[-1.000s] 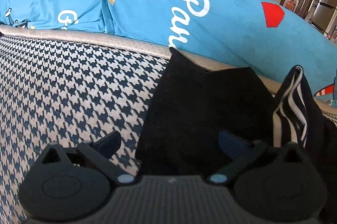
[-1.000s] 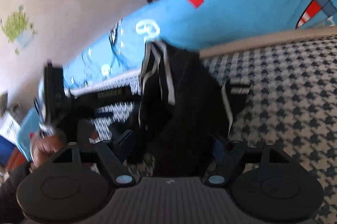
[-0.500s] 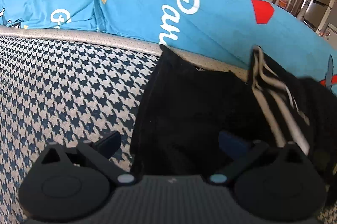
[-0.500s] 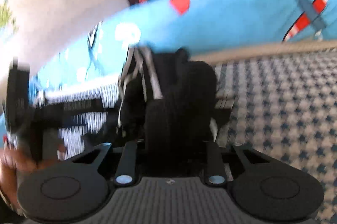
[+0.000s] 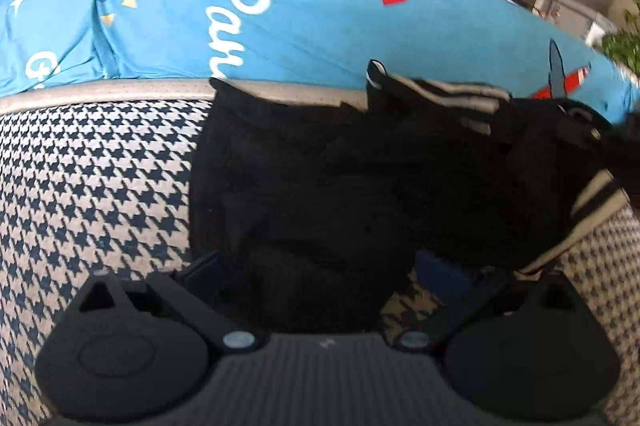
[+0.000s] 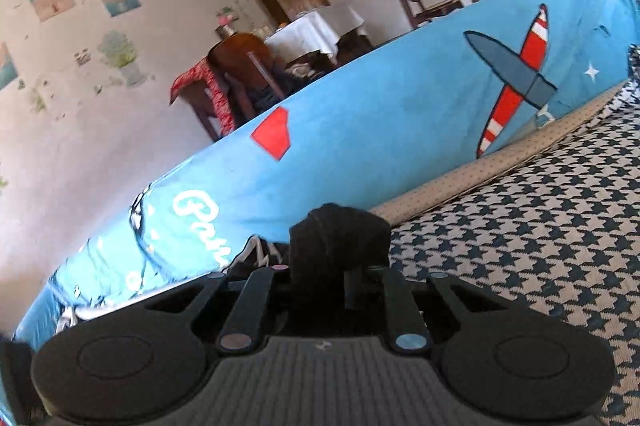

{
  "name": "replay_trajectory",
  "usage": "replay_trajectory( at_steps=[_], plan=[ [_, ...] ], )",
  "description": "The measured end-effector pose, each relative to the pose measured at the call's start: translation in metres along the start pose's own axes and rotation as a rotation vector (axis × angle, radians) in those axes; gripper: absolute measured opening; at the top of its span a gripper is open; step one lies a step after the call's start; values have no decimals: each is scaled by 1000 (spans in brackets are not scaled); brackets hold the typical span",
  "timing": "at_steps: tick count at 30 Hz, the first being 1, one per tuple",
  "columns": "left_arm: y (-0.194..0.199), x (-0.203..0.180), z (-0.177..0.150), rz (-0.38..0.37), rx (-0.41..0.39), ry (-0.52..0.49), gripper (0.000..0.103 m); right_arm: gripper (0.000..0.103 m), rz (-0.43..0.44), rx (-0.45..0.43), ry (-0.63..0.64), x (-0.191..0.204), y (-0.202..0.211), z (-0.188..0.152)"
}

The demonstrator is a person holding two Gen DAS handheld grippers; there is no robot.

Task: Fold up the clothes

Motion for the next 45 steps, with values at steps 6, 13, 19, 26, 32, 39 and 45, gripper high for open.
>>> replay_trajectory(
  at_steps=[6,13,19,26,32,39,45],
  plan=[
    [-17,0,-6,140,4,-58,103,27,-23,40,-41,-8,-3,-7],
    [-27,19,-2,233,7,-14,103,59,-11,42,-37,-10,16,-3],
    [-30,28,3,237,11,28,103,71,24,127,-1,-11,31,-15],
    [-32,34,6,243,16,68,103,79,110,249,86,4,37,-42],
    [-33,43,9,254,16,100,103,96,165,321,210,24,29,-66],
    [-34,52,11,240,35,144,103,97,91,326,338,18,-10,-93],
    [-35,51,10,237,34,133,103,97,34,282,366,11,-44,-104]
  ],
)
Point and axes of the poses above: each gripper's, at about its wrist camera, not at the fingertips, and y roughly against the way its jaws point, x to its left, z to its top, the point moved 8 cm from there along -y, roughly the way its jaws point, and after that the axes turned 14 degrees about z, right-handed, at the moved point
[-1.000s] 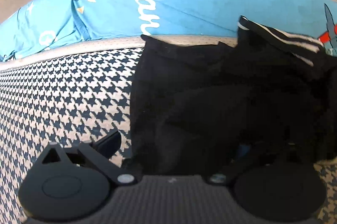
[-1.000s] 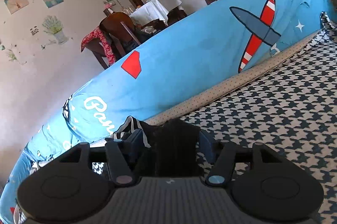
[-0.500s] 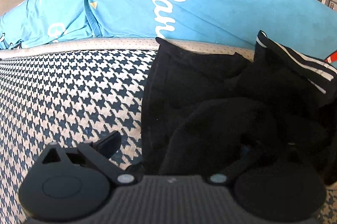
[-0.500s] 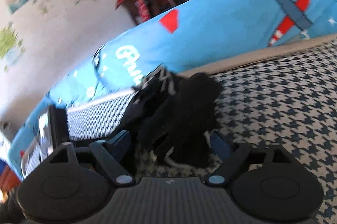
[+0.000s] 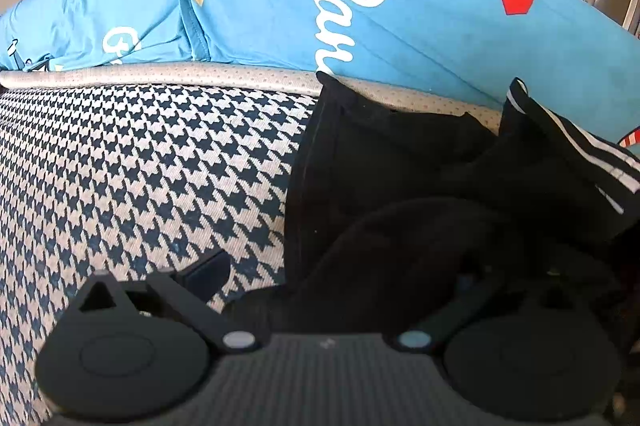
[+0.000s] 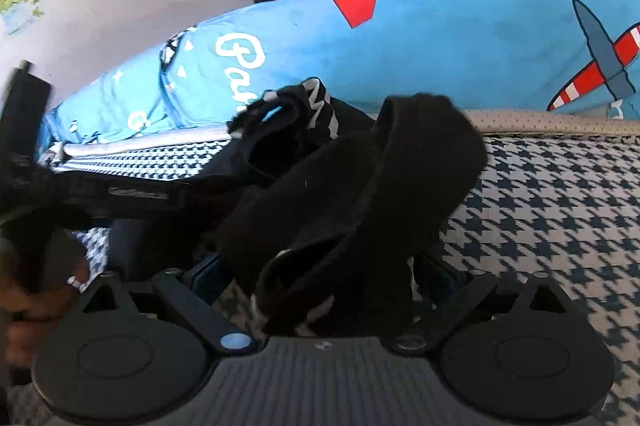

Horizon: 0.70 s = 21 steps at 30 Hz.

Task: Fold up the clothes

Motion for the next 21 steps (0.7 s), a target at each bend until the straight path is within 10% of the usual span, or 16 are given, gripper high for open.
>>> replay_trajectory(
  at_steps=[9,21],
  plan=[
    [10,-5,-2,-7,-53,-27,103,42,-8,-67,-178,-8,3,22],
    [51,-16,-15,-117,-71,-80,90,31,131,-218,-161,15,72,60]
  ],
)
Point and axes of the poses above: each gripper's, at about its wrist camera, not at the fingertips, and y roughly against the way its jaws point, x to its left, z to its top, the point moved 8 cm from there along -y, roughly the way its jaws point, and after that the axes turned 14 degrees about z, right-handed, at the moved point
